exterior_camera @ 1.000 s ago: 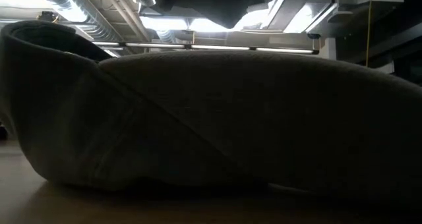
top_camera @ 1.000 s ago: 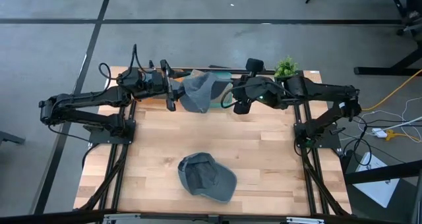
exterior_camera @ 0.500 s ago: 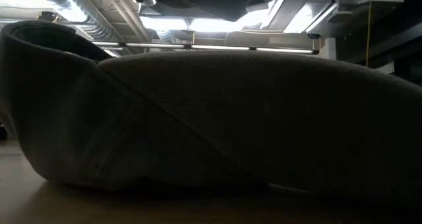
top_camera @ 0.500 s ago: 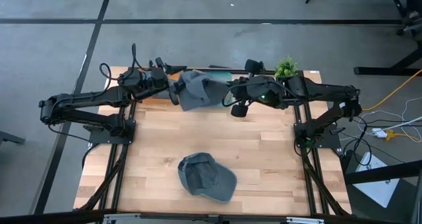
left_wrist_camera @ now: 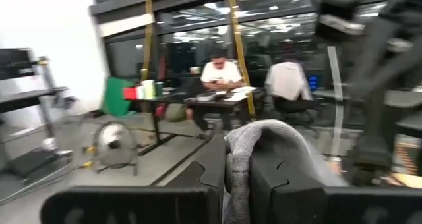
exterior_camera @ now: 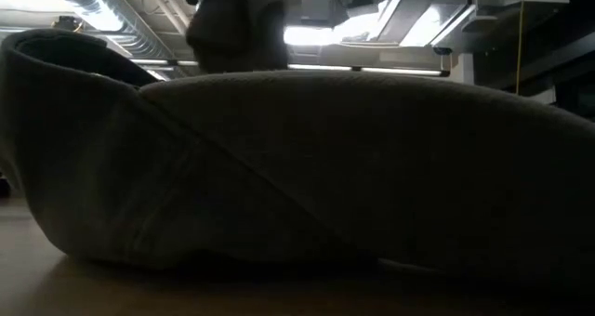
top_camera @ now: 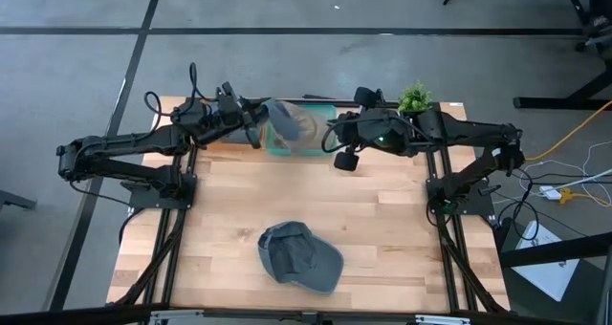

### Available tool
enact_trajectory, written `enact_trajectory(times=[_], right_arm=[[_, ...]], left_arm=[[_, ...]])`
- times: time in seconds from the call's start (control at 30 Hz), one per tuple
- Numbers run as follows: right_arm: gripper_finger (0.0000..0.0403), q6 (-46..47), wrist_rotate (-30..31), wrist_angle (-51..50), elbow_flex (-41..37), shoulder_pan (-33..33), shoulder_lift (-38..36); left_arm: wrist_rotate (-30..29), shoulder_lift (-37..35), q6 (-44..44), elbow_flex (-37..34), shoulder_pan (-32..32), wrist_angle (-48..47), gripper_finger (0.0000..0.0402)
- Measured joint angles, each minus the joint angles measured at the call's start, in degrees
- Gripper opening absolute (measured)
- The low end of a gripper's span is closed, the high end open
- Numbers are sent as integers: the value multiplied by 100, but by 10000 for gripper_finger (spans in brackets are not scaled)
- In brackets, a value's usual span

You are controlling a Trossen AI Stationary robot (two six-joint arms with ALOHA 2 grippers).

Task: Pick & Place hat
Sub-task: Put the top gray cap into the orange bin

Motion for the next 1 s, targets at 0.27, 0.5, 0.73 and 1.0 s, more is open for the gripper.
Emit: enact_trajectory(times=[0.27,0.5,0.73,1.0], right_arm=[[16,622,-518,-17,0,-100,0],[59,1205,-2116,-17,0,-704,0],[154,1227,-3649,176,-90,-1260,-4],[269,1689,-4451,1536,-904,-1452,-4]], left_arm=[[107,0,648,0,2,2,23],[1222,0,900,-1,4,2,23],[2426,-2,840,-2,80,20,23],[2692,-3,751,0,64,520,23]])
